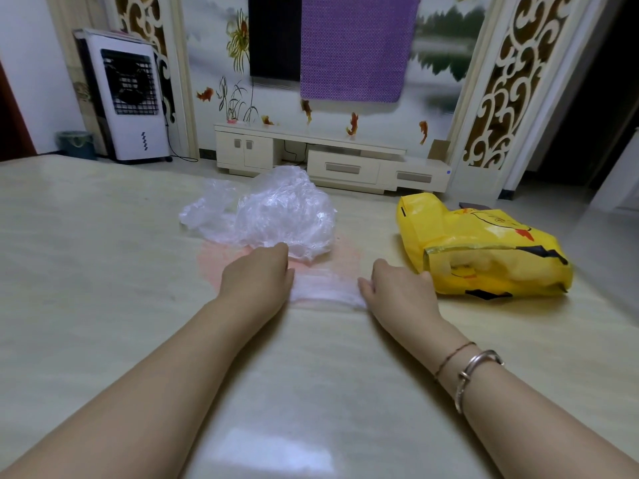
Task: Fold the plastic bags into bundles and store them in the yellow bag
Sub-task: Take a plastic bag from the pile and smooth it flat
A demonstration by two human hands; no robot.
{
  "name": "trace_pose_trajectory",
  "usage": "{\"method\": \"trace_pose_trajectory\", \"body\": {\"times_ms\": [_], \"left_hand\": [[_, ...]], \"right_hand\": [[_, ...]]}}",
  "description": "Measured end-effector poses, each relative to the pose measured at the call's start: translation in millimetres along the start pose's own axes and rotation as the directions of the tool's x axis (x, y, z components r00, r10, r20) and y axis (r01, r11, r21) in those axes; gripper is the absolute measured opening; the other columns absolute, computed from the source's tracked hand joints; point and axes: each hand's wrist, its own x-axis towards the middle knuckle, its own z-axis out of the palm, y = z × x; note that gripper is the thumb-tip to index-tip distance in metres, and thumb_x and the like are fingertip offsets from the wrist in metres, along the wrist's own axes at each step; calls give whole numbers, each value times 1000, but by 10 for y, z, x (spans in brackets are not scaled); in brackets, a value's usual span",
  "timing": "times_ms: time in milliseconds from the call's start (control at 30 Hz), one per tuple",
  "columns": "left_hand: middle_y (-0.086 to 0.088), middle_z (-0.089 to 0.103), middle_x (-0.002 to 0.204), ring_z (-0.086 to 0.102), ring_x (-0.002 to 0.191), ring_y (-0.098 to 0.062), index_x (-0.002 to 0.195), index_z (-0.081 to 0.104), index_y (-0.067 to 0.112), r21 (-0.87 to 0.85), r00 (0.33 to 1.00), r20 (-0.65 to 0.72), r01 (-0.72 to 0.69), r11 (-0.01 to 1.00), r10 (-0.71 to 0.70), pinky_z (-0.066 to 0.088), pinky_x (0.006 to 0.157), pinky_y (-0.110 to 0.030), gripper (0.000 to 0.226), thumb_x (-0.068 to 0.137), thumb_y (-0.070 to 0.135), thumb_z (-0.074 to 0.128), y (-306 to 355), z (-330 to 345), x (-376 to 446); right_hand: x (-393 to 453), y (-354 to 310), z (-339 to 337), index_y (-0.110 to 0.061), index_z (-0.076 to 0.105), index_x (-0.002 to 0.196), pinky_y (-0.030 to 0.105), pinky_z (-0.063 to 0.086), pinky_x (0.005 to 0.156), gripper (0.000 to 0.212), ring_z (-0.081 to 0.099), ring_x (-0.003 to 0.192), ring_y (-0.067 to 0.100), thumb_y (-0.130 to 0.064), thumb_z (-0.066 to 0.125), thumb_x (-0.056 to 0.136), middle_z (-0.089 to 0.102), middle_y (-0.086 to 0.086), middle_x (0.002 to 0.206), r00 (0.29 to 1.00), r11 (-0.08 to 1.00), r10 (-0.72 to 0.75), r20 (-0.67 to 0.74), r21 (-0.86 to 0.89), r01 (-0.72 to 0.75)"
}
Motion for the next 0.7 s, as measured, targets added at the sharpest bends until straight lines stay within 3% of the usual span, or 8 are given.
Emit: {"method": "trace_pose_trajectory", "body": {"times_ms": [100,167,267,433,533,600,667,700], "left_hand": [[-3,49,98,52,94,-28,97,36,17,90,1000,2,-9,996,9,36,67,-33,14,100,30,41,10,9,6],[-4,48,106,50,101,-28,104,41,15,115,1000,-16,-20,993,22,36,69,-33,17,100,31,42,9,17,3],[-4,46,110,46,103,-27,110,47,13,105,998,-40,-44,994,48,38,72,-34,21,99,29,43,-24,30,6],[-1,52,95,50,98,-27,96,57,15,-197,996,-85,-32,980,15,45,81,-40,17,97,28,47,-85,60,45],[5,56,93,54,97,-22,88,59,22,-389,989,-127,-115,914,70,45,83,-34,18,96,35,50,-37,15,63],[11,60,98,54,100,-10,90,61,27,-538,986,-125,-158,828,107,42,82,-25,19,95,42,51,72,-60,38],[19,63,101,53,99,6,95,64,30,-665,991,-74,-131,735,110,38,80,-17,23,93,49,51,196,-145,-12],[21,64,102,54,98,10,98,64,31,-722,994,-27,-94,686,107,37,80,-15,28,90,54,51,241,-180,-33]], "right_hand": [[-20,-11,-34,-15,39,103,36,26,67,26,62,98,30,-41,36,100,66,8,104,999,997,-44,-20,-64,43],[-41,8,-50,-16,39,100,34,28,64,28,59,99,30,-44,36,99,63,8,104,997,996,-75,-24,-44,74],[-65,35,-71,-12,49,105,34,31,72,37,51,104,28,-47,38,99,54,8,108,993,993,-118,-21,12,118],[-81,35,-72,-16,48,85,34,29,71,35,48,99,27,-48,40,97,45,6,96,983,983,-179,30,46,177],[-63,32,-125,-20,35,64,24,24,55,40,44,73,15,-41,54,93,38,-4,74,984,938,-164,63,319,136],[-49,46,-230,-19,33,60,20,24,49,43,37,55,8,-28,60,91,36,-7,60,985,779,-114,130,627,8],[-52,97,-390,-17,35,60,20,35,47,41,41,49,10,-15,60,93,36,-5,54,960,435,-129,247,884,-169],[-57,146,-468,-16,38,61,21,40,48,39,45,50,13,-11,60,93,38,-3,55,944,273,-167,284,934,-233]]}}
